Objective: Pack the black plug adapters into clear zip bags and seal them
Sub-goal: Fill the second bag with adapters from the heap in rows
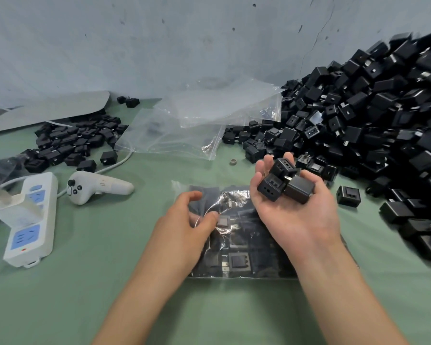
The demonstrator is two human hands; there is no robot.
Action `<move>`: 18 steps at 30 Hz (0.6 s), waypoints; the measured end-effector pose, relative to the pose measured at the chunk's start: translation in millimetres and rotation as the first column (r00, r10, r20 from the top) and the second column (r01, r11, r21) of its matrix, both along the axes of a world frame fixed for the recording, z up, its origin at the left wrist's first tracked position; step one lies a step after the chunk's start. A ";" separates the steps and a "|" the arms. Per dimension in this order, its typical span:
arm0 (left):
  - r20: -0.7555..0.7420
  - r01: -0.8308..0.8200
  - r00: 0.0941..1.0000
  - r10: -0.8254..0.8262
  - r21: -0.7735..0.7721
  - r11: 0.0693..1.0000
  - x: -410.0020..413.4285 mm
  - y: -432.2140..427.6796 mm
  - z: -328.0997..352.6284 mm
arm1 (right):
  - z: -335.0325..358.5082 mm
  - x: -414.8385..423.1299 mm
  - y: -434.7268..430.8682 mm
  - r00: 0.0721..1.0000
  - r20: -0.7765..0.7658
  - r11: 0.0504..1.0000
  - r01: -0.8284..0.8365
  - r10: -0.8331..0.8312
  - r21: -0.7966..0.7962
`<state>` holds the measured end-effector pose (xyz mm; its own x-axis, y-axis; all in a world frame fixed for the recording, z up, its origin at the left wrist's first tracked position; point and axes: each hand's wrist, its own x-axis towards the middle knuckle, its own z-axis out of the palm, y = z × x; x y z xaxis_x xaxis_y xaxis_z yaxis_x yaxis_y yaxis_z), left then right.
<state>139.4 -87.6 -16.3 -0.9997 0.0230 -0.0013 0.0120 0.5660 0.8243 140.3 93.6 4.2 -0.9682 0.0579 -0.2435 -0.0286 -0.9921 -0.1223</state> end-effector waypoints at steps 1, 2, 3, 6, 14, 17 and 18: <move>-0.002 -0.011 1.000 0.011 -0.021 1.000 -0.1 -0.6 -0.2 | -0.5 -0.1 0.3 1.000 0.000 1.000 -0.001 0.001 0.002; -0.009 -0.021 1.000 0.020 -0.052 0.998 0.9 -0.7 -0.4 | -1.0 0.0 0.8 1.000 -0.001 1.000 -0.004 0.004 0.003; -0.021 -0.024 1.000 0.022 -0.086 0.996 2.9 -0.3 -0.2 | -1.3 -0.2 1.1 1.000 -0.003 1.000 -0.006 0.006 0.003; -0.051 -0.004 0.999 -0.003 -0.134 0.991 8.8 4.6 2.1 | -1.3 -1.5 2.3 1.000 -0.008 1.000 -0.004 0.004 0.006; 0.045 0.027 0.999 -0.026 -0.029 0.999 4.8 3.8 1.7 | -1.7 -0.1 1.7 1.000 0.006 1.000 -0.001 0.001 0.007; 0.049 0.020 0.999 -0.021 0.021 1.000 2.9 3.0 3.9 | -1.9 -0.8 3.2 1.000 0.008 1.000 -0.001 0.000 0.014; 0.045 0.026 0.999 -0.028 0.029 0.999 2.5 3.5 3.9 | -2.3 -1.4 3.5 1.000 0.007 1.000 -0.003 0.003 0.018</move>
